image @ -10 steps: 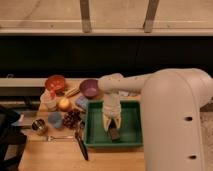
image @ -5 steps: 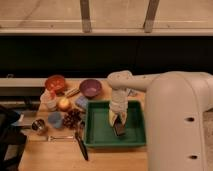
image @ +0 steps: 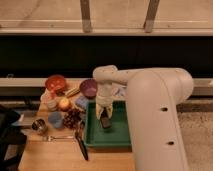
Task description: Wipe tray with eraser
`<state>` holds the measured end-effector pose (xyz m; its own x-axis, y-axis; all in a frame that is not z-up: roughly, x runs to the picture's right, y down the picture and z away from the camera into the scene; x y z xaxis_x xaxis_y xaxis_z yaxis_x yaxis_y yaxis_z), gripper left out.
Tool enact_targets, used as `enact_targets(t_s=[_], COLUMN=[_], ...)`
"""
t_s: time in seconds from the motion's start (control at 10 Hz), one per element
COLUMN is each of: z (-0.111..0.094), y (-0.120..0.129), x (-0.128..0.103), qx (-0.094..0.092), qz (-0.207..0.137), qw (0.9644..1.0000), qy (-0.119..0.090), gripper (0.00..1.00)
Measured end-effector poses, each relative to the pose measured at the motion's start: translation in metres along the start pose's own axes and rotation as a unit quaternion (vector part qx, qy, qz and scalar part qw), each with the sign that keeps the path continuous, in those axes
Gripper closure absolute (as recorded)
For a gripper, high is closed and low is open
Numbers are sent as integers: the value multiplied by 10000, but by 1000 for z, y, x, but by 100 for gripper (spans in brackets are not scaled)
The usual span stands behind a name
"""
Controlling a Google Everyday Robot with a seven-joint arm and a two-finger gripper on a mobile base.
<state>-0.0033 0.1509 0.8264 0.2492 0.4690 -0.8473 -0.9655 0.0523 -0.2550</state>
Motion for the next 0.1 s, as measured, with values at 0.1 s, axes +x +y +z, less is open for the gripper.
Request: enact_targets(t_s=[0.1], z=[0], y=[-1], x=[0], qx=[0], qz=[11], qw=[10000], qy=[2], gripper=[100])
